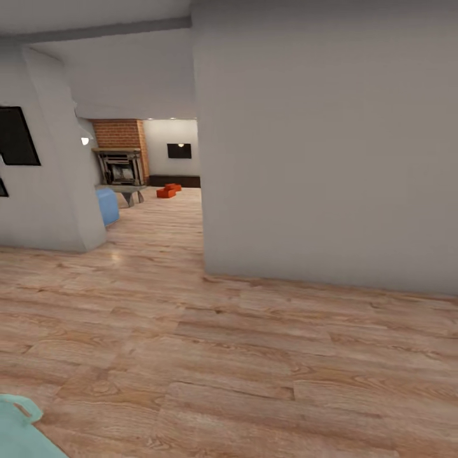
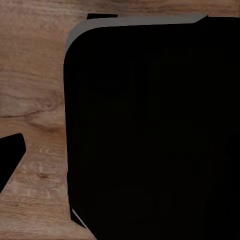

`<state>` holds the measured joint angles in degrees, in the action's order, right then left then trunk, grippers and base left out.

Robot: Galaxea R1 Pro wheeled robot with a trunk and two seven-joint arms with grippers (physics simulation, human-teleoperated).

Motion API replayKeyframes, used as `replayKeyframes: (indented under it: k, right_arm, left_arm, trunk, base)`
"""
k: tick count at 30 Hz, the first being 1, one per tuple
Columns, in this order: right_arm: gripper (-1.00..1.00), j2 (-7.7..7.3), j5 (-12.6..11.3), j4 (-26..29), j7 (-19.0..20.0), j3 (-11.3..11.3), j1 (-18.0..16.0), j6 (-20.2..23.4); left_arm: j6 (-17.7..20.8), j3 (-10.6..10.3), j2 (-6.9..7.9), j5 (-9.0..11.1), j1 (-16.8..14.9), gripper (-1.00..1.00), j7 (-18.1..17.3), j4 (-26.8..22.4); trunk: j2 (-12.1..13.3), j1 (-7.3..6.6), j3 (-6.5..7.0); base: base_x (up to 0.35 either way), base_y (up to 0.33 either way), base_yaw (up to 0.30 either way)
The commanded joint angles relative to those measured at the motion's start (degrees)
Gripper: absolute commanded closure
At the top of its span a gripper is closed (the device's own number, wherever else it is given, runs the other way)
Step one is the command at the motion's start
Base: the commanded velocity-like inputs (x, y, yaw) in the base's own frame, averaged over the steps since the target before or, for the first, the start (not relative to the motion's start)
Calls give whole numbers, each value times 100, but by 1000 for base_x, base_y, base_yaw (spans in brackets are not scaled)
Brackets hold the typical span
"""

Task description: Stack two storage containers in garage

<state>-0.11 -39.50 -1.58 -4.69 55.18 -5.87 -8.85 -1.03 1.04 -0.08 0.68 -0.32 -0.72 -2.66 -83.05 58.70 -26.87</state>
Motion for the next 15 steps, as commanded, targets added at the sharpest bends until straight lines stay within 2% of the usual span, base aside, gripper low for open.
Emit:
replayKeyframes:
  k: [1,15]
  right_arm:
    - [-100,2,-39,-7,-6,45,-2,-20]
    - [-100,2,-37,-7,-6,50,-2,-19]
  left_arm:
    - [-11,10,-1,5,-3,-100,-7,2]
    - [-11,10,-1,3,-3,-100,-7,2]
  trunk:
    - [-2,3,-6]
    - [-2,3,-6]
  base:
    - [322,0,252]
    - [322,0,9]
